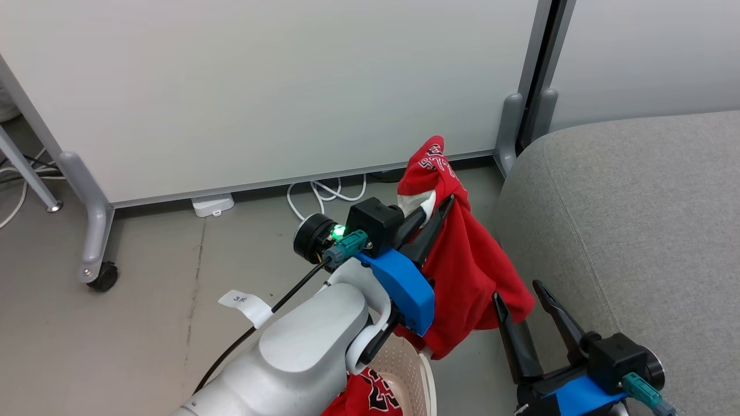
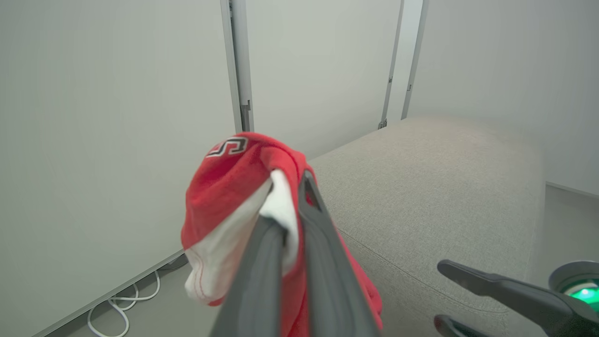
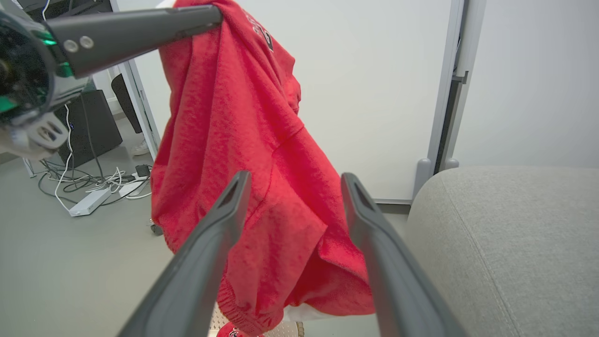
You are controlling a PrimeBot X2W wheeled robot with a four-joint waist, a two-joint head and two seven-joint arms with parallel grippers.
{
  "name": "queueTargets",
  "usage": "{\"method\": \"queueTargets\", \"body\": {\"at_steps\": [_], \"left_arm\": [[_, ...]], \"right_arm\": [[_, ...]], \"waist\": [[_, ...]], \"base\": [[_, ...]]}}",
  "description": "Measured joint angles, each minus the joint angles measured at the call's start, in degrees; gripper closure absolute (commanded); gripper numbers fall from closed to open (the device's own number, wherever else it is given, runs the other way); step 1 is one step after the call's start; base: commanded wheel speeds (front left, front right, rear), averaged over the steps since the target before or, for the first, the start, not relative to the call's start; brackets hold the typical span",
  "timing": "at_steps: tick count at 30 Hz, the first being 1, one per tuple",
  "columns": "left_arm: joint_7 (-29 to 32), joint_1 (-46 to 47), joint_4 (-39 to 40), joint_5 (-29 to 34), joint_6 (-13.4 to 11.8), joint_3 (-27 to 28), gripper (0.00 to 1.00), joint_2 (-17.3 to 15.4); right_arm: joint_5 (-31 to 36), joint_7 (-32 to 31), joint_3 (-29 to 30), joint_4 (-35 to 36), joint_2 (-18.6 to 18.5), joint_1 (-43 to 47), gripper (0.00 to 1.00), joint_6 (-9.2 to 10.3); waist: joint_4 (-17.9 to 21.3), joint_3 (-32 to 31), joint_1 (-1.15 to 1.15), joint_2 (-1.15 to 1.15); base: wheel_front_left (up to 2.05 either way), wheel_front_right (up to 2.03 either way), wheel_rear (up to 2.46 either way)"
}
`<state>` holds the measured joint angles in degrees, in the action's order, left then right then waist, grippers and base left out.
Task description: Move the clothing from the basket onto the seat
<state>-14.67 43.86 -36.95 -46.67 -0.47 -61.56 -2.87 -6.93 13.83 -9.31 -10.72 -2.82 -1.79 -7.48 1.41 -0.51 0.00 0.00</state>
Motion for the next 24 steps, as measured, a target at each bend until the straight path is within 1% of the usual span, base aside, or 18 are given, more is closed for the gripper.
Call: {"method": "queueTargets", "body": {"at_steps": [11, 20, 24], "left_arm": [[-0.15, 0.87, -0.58, -2.27, -0.54, -2.13, 1.0, 0.0], [-0.29, 1.2, -0.75, -3.77, -0.66, -3.63, 1.0, 0.0], [-0.31, 1.53, -0.51, -4.24, -0.74, -3.98, 1.0, -0.01]], "right_arm": [[0.62, -1.48, -1.02, -0.32, 0.0, -0.53, 0.0, 0.0], [2.29, -6.45, -2.27, -2.05, 0.0, -4.35, 0.0, 0.0], [2.37, -8.91, -3.59, -4.25, 0.01, -7.11, 0.0, 0.0]], "waist": [[-0.27, 0.23, 0.0, 0.0], [-0.51, 0.65, 0.0, 0.0], [-0.49, 0.84, 0.0, 0.0]], "base": [[0.0, 0.0, 0.0], [0.0, 0.0, 0.0], [0.0, 0.0, 0.0]]}}
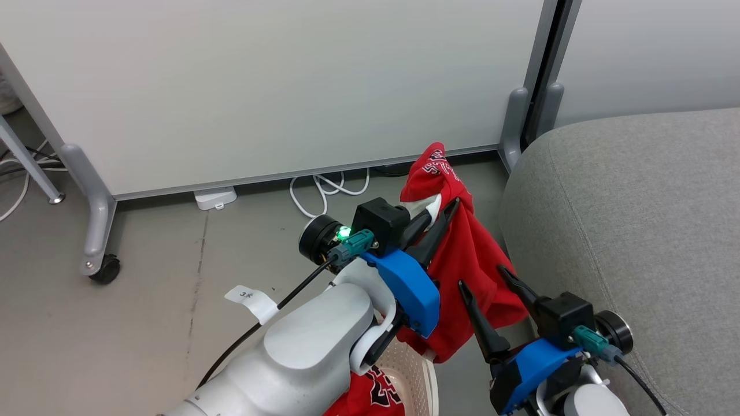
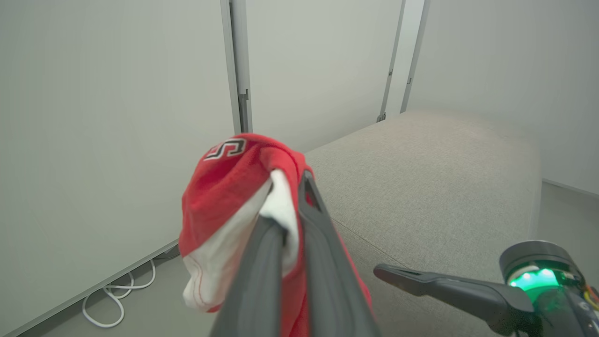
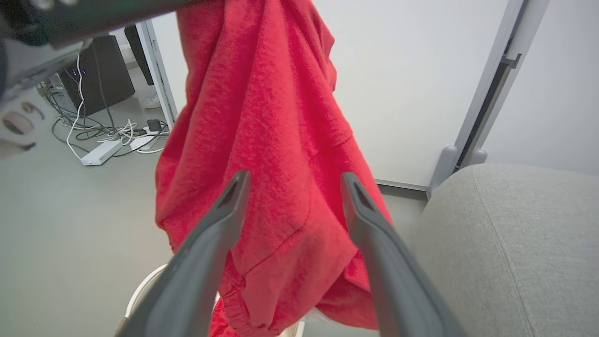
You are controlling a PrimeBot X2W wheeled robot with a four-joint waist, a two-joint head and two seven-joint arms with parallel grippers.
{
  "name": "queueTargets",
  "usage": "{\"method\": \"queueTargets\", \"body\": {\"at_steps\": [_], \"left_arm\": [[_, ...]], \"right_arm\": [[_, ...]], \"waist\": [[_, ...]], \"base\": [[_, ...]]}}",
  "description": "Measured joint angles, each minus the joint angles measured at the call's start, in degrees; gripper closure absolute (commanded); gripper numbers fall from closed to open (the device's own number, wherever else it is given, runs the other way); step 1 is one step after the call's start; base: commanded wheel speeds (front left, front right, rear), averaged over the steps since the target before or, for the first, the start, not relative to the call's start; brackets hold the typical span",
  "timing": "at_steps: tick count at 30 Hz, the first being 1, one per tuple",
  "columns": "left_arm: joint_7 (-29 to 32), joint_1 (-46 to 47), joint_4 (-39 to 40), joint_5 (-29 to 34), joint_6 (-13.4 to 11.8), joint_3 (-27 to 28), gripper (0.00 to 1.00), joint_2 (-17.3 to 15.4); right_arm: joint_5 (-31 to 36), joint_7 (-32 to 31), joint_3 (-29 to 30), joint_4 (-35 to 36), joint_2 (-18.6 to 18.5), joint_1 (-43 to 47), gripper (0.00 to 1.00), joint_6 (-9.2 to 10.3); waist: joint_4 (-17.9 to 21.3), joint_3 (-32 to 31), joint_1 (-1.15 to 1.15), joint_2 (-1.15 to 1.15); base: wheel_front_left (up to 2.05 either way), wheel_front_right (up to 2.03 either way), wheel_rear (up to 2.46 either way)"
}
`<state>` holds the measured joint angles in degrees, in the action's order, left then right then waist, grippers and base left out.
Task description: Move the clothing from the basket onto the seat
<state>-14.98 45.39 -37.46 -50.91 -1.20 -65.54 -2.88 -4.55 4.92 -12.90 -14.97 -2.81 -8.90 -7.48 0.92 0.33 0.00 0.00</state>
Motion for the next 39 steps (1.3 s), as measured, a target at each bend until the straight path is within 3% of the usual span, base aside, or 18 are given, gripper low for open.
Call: {"method": "queueTargets", "body": {"at_steps": [19, 28, 29, 31, 32, 36, 39], "left_arm": [[-0.01, 0.81, 1.75, -1.32, -0.26, -2.09, 1.0, 0.0], [-0.01, 1.26, 1.78, -1.91, -0.24, -2.79, 1.0, 0.0], [0.0, 1.26, 1.74, -1.92, -0.24, -2.9, 1.0, 0.0], [0.0, 1.27, 1.65, -2.01, -0.21, -3.04, 1.0, 0.0], [0.0, 1.27, 1.54, -2.07, -0.2, -3.07, 1.0, 0.0], [-0.01, 1.27, 1.27, -2.18, -0.18, -3.18, 1.0, 0.0], [-0.01, 1.27, 1.09, -2.57, 0.08, -3.27, 1.0, 0.0]], "right_arm": [[-2.72, -4.26, -4.69, -14.02, -0.01, -11.68, 0.0, 0.0], [-4.85, -3.3, -7.04, -19.24, -0.01, -15.17, 0.0, 0.0], [-5.13, -3.16, -7.32, -19.58, -0.01, -15.42, 0.11, 0.0], [-5.54, -2.34, -7.86, -20.09, -0.01, -15.62, 0.51, 0.0], [-5.68, -2.04, -8.03, -20.37, -0.01, -15.67, 0.55, 0.0], [-6.15, -1.29, -8.42, -21.76, -0.01, -16.47, 1.0, 0.0], [-6.35, -0.89, -8.59, -22.75, -0.01, -16.55, 1.0, 0.0]], "waist": [[-0.98, 1.01, 0.0, 0.0], [-1.21, 0.78, 0.0, 0.0], [-1.21, 0.73, 0.0, 0.0], [-1.2, 0.57, 0.0, 0.0], [-1.19, 0.49, 0.0, 0.0], [-1.12, 0.24, 0.0, 0.0], [-1.11, 0.08, 0.0, 0.0]], "base": [[0.0, 0.0, 0.0], [0.0, 0.0, 0.0], [0.0, 0.0, 0.0], [0.0, 0.0, 0.0], [0.0, 0.0, 0.0], [0.0, 0.0, 0.0], [0.0, 0.0, 0.0]]}}
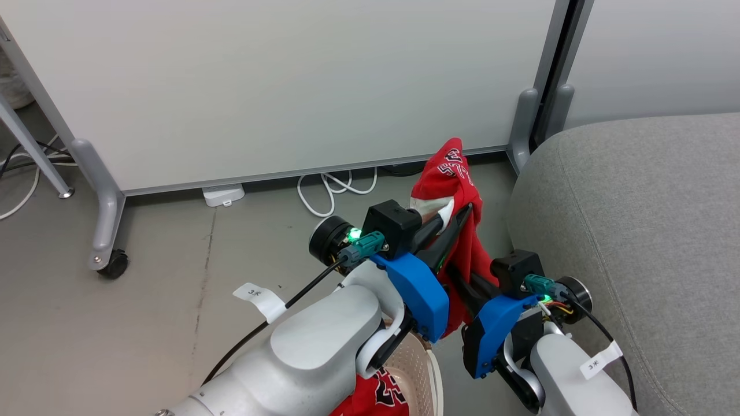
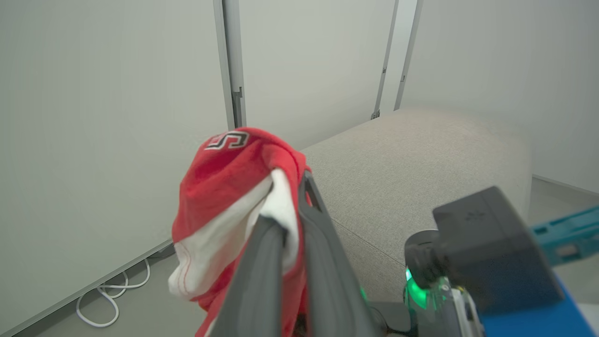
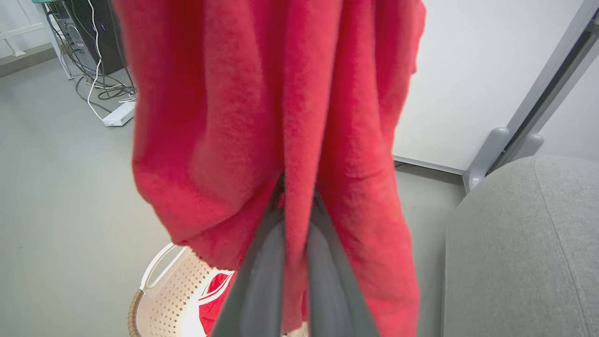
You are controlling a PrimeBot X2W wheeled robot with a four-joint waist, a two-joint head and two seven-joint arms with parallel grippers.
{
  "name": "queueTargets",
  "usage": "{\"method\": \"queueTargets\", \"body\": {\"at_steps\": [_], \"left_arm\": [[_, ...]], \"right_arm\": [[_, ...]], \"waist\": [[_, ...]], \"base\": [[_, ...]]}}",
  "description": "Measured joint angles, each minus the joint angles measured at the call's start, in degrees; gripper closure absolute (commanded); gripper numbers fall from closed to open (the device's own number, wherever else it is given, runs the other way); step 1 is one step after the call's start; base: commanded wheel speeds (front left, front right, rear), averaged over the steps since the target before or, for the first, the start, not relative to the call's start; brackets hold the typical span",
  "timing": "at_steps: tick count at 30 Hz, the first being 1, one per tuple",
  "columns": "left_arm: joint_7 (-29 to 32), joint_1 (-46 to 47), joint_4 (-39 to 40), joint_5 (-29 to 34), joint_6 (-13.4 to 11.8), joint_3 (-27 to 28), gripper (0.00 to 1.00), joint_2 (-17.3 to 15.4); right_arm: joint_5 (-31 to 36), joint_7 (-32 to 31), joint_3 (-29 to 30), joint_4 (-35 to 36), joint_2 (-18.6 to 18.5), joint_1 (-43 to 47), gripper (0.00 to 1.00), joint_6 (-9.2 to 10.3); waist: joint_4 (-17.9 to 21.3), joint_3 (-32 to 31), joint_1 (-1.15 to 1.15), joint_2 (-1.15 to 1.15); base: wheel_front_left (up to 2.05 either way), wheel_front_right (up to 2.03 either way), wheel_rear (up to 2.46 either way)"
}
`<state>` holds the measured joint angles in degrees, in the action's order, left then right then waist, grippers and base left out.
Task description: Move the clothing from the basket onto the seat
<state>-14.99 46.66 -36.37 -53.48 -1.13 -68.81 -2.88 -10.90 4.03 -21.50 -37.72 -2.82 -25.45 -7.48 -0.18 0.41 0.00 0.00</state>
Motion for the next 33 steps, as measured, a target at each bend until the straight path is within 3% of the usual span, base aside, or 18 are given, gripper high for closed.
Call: {"method": "queueTargets", "body": {"at_steps": [25, 26, 30, 31, 33], "left_arm": [[0.0, 0.0, -1.14, -1.08, -0.36, -0.76, 1.0, 0.0], [0.0, 0.0, -1.13, -1.08, -0.4, -0.73, 0.69, 0.01], [0.0, 0.0, -1.05, -0.98, -0.55, -0.43, 0.08, 0.0], [0.0, 0.0, -1.03, -0.96, -0.55, -0.34, 0.0, 0.01], [0.0, 0.0, -0.99, -0.79, -0.55, -0.11, 0.0, 0.01]], "right_arm": [[-0.86, 1.87, -0.2, -2.16, 0.0, -0.76, 1.0, 0.0], [-0.86, 1.91, -0.19, -2.18, 0.0, -0.76, 1.0, 0.0], [-0.88, 2.1, -0.1, -2.35, 0.0, -0.83, 1.0, 0.0], [-0.88, 2.11, -0.08, -2.38, 0.0, -0.85, 1.0, 0.0], [-0.92, 2.18, -0.01, -2.48, 0.0, -0.86, 1.0, 0.0]], "waist": [[0.52, -0.34, 0.0, 0.0], [0.56, -0.35, 0.0, 0.0], [0.72, -0.3, -0.01, 0.0], [0.75, -0.3, 0.0, 0.0], [0.78, -0.31, 0.0, 0.0]], "base": [[0.0, 0.0, 0.0], [0.0, 0.0, 0.0], [0.0, 0.0, 0.0], [0.0, 0.0, 0.0], [0.0, 0.0, 0.0]]}}
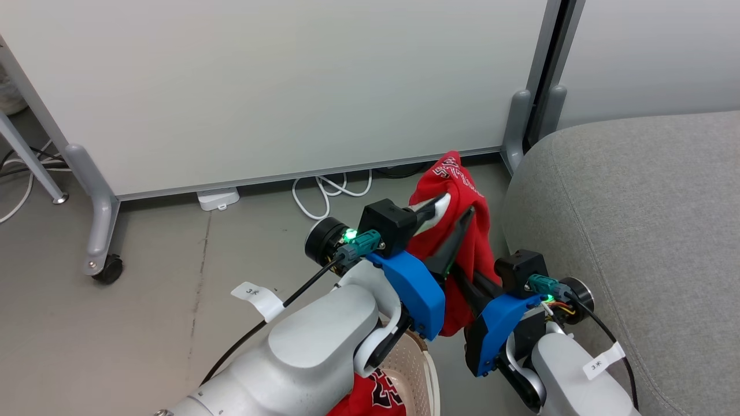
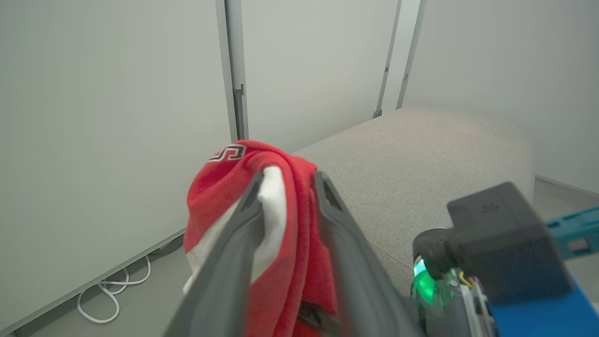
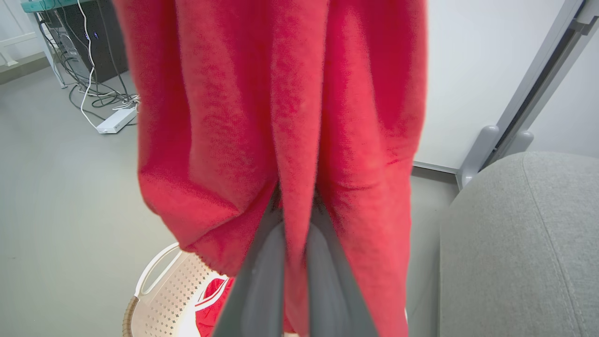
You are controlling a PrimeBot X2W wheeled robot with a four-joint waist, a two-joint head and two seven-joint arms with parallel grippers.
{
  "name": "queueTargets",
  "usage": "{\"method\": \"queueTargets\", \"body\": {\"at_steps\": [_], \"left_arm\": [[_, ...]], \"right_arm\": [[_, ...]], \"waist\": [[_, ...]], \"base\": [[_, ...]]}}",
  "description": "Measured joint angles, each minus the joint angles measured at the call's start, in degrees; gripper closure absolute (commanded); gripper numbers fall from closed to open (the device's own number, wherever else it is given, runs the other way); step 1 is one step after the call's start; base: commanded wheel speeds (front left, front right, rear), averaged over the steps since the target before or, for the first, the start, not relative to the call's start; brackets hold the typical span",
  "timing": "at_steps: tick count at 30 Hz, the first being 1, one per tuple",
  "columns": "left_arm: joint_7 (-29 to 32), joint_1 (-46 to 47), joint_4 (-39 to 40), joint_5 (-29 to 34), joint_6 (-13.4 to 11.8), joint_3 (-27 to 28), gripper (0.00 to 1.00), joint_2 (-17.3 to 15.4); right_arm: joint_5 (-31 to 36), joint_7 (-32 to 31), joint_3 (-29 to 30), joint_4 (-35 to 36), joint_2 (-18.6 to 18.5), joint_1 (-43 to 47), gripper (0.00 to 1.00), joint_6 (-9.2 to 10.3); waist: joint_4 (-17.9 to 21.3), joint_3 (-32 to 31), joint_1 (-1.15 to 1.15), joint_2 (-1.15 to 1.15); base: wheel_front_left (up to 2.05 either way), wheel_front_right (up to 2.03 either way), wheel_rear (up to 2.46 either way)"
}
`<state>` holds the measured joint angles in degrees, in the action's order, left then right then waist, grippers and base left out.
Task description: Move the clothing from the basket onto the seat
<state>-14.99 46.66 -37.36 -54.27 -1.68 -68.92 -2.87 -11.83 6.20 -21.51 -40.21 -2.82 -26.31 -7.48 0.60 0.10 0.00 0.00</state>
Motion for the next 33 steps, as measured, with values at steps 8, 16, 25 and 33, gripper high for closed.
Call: {"method": "queueTargets", "body": {"at_steps": [8, 16, 25, 33], "left_arm": [[0.0, -1.08, 0.13, 2.18, -0.04, 2.25, 0.0, 0.0], [-0.07, -7.45, 5.27, 10.55, -0.81, 11.46, 0.0, -1.44], [-0.07, -19.97, 13.36, 22.17, -0.88, 23.47, 0.0, -4.49], [-0.07, -30.1, 16.69, 28.8, 0.68, 33.87, 0.0, -5.06]], "right_arm": [[0.1, 0.43, 0.86, -0.21, 0.0, -0.03, 1.0, 0.0], [0.56, 0.78, 1.75, 0.4, 0.0, 0.01, 1.0, 0.0], [1.7, 0.76, 2.94, 1.86, 0.0, 0.21, 1.0, 0.0], [2.21, 0.81, 3.11, 3.5, 0.0, 0.96, 1.0, 0.0]], "waist": [[-0.21, -0.04, 0.0, 0.0], [-0.42, 0.2, 0.0, 0.0], [-0.87, 1.01, 0.0, 0.0], [-0.62, 0.77, 0.0, 0.0]], "base": [[0.0, 0.0, 0.0], [0.0, 0.0, 0.0], [0.0, 0.0, 0.0], [0.0, 0.0, 0.0]]}}
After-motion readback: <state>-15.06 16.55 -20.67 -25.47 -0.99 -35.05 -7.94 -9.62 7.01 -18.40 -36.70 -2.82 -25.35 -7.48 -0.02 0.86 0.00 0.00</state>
